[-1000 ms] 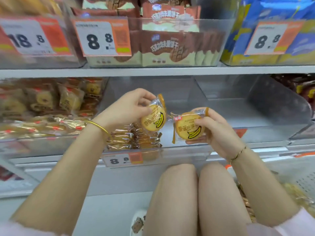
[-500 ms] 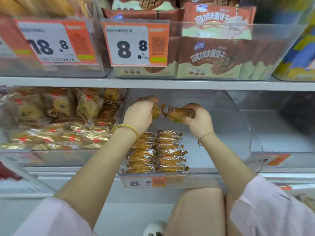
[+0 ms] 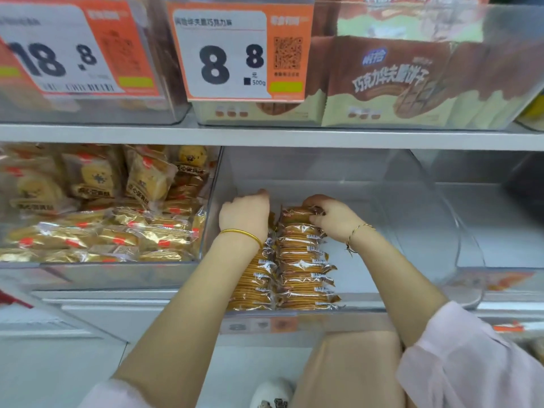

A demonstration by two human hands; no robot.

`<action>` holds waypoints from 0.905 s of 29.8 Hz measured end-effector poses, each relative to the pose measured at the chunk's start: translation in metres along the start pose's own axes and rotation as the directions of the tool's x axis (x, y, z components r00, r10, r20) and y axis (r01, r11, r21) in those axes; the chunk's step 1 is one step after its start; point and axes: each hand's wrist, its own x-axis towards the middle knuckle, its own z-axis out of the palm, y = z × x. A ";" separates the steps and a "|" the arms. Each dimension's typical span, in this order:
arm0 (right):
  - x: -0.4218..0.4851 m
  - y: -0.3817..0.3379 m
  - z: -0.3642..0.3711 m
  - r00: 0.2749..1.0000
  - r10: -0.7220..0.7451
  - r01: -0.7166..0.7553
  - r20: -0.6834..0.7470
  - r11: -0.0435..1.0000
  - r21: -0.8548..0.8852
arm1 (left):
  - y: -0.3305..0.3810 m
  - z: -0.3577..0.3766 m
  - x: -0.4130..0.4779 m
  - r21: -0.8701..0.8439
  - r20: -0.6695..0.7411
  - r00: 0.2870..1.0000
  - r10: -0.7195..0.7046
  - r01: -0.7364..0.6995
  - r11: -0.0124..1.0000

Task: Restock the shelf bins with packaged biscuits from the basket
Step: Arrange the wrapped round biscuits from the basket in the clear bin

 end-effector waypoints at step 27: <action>-0.011 -0.008 0.009 0.993 -0.101 0.091 -0.067 0.987 -0.134 | 0.006 0.003 -0.024 -0.107 0.065 0.998 0.005 0.002 0.994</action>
